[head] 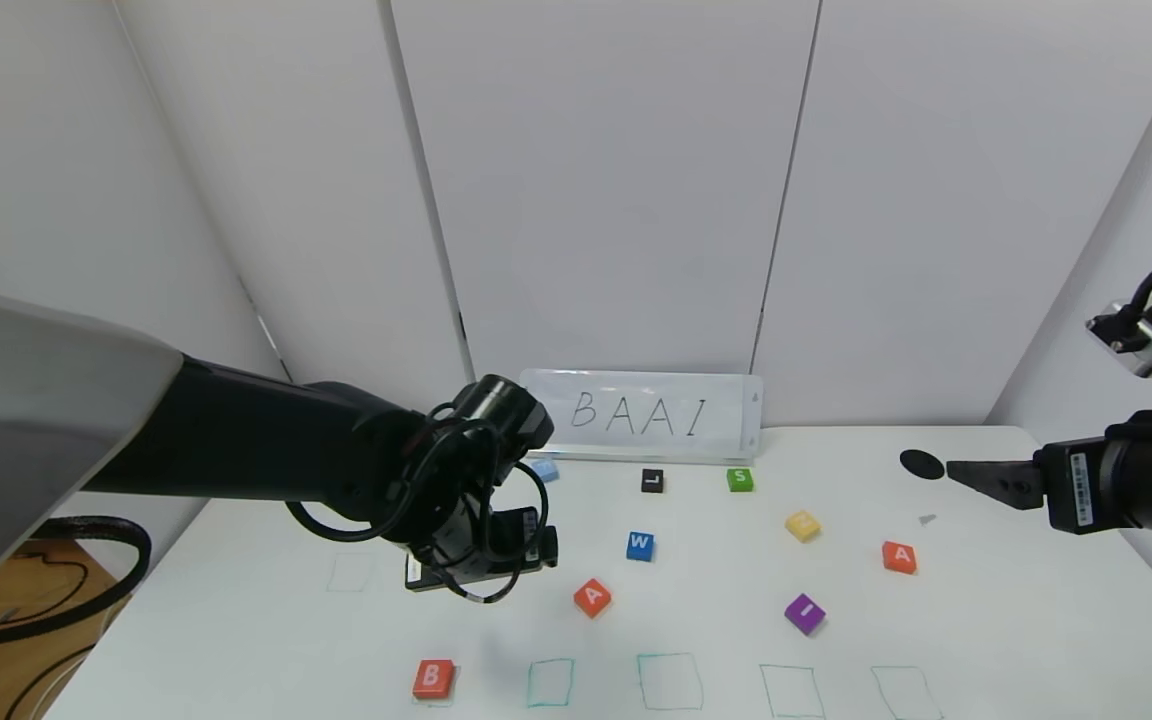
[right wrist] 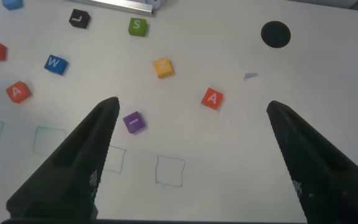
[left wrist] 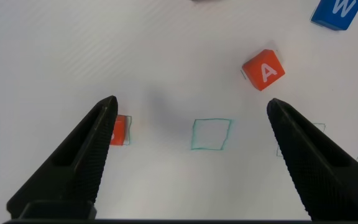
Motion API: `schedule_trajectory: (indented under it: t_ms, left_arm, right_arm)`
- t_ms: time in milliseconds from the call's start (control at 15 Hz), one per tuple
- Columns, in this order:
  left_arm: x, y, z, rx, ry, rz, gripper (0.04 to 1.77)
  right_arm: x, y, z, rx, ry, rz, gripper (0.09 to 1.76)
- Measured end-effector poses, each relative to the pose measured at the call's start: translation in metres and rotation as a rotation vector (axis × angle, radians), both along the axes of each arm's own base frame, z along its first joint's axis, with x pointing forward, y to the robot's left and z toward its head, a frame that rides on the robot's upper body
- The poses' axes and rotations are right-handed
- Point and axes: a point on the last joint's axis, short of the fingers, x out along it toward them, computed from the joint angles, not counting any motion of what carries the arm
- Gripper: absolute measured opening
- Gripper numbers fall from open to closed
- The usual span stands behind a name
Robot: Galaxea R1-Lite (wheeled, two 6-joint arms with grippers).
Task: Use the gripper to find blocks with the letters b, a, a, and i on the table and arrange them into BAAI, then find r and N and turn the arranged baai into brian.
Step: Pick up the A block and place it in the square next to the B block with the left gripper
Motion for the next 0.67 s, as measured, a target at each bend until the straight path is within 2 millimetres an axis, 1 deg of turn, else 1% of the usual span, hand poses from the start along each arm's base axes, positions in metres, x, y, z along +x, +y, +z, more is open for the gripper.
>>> schedule_trajectory:
  t_ms: [333,667]
  left_arm:
    - [-0.001,-0.009,-0.002,0.024,0.011,-0.064,1.71]
    - [-0.01,-0.016,0.0,0.042,0.017,-0.124,1.72]
  right_arm:
    - [-0.002,0.003,-0.003,-0.001,0.007,0.009,1.71]
    - [0.001,0.003,-0.017,-0.004,0.062,-0.001,1.71]
